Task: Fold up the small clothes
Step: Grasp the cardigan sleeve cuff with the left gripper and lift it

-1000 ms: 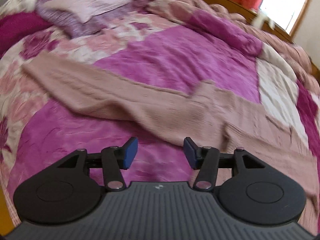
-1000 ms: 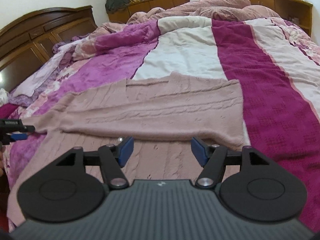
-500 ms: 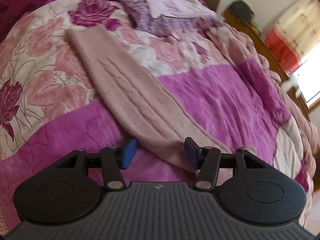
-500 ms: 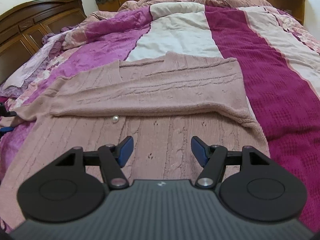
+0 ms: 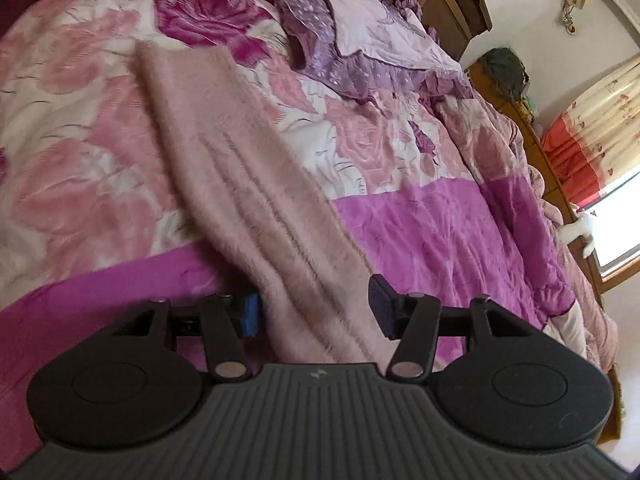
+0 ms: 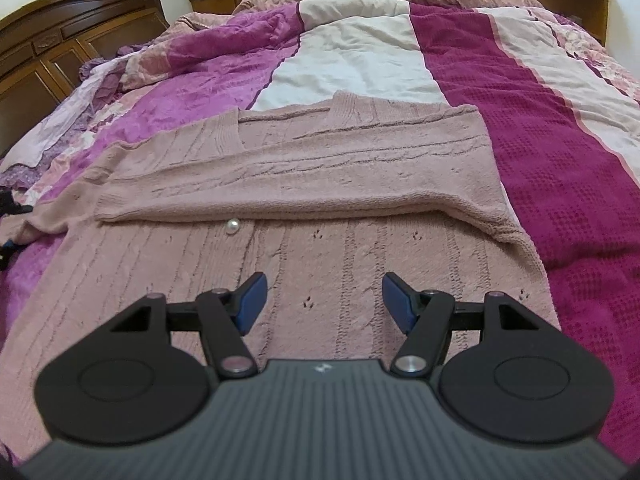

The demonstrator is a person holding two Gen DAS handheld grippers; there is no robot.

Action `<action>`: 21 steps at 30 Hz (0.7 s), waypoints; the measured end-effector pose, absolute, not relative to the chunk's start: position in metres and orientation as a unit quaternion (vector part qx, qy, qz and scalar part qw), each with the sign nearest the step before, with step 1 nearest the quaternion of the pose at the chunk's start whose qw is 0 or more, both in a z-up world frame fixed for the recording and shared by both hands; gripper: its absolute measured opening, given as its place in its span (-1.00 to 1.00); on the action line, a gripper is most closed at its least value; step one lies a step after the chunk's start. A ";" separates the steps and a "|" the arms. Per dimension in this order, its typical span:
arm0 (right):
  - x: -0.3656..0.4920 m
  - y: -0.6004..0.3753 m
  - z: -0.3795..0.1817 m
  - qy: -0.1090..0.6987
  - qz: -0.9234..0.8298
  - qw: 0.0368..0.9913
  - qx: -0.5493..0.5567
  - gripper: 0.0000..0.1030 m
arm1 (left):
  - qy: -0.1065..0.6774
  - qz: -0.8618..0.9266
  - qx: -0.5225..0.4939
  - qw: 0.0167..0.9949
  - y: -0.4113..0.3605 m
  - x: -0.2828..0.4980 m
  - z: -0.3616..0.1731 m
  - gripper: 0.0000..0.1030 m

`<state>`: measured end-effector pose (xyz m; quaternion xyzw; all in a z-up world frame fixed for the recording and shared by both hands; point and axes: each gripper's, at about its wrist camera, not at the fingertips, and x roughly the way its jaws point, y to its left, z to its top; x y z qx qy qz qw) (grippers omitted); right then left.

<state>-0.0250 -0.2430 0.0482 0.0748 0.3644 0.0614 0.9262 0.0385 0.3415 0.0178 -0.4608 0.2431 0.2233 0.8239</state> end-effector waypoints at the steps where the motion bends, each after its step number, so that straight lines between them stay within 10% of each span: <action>1: -0.025 -0.243 0.048 0.364 0.061 0.926 0.075 0.28 | 0.239 0.215 -0.462 0.826 0.343 0.041 0.018 0.11; 5: -0.026 -0.243 0.047 0.367 0.058 0.925 0.076 0.28 | 0.230 0.191 -0.443 0.845 0.345 0.052 0.025 -0.66; 21: -0.028 -0.243 0.048 0.361 0.061 0.927 0.084 0.27 | 0.139 0.212 -0.289 0.923 0.290 0.022 0.112 -0.74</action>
